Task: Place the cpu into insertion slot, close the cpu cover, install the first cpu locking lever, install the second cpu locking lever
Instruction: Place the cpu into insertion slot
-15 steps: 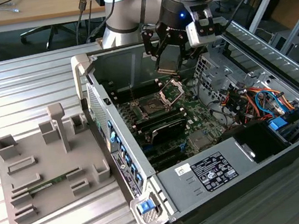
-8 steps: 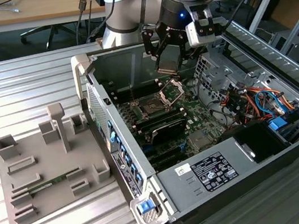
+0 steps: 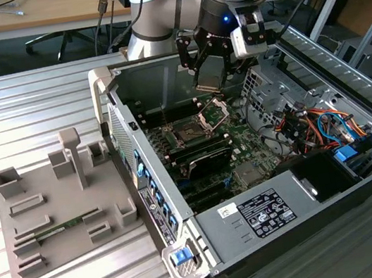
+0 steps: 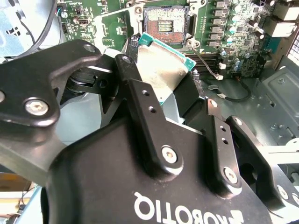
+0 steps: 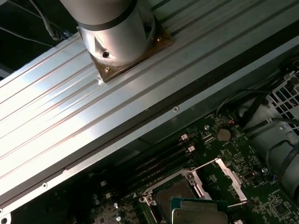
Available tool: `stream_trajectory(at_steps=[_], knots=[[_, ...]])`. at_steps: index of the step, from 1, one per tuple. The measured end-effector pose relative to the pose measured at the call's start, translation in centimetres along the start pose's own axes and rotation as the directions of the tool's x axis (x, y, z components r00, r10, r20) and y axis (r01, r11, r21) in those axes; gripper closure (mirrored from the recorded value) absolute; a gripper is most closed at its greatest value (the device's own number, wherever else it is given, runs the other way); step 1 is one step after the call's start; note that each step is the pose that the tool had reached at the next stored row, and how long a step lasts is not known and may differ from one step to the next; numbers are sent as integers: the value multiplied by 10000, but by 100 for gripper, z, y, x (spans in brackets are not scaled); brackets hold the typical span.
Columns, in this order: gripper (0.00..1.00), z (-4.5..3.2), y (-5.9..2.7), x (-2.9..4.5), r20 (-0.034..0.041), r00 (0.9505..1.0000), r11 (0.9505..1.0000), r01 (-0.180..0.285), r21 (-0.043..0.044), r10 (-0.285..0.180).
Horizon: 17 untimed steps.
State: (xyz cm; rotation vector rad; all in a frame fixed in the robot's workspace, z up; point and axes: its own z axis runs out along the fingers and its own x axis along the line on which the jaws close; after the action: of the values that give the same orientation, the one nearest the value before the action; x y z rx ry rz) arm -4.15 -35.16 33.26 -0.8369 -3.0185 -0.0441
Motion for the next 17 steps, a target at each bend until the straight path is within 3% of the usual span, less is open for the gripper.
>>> stream_trajectory(at_steps=[17], knots=[[46, 0, 0, 0, 8, 9999, 9999, -164, 4, 164]])
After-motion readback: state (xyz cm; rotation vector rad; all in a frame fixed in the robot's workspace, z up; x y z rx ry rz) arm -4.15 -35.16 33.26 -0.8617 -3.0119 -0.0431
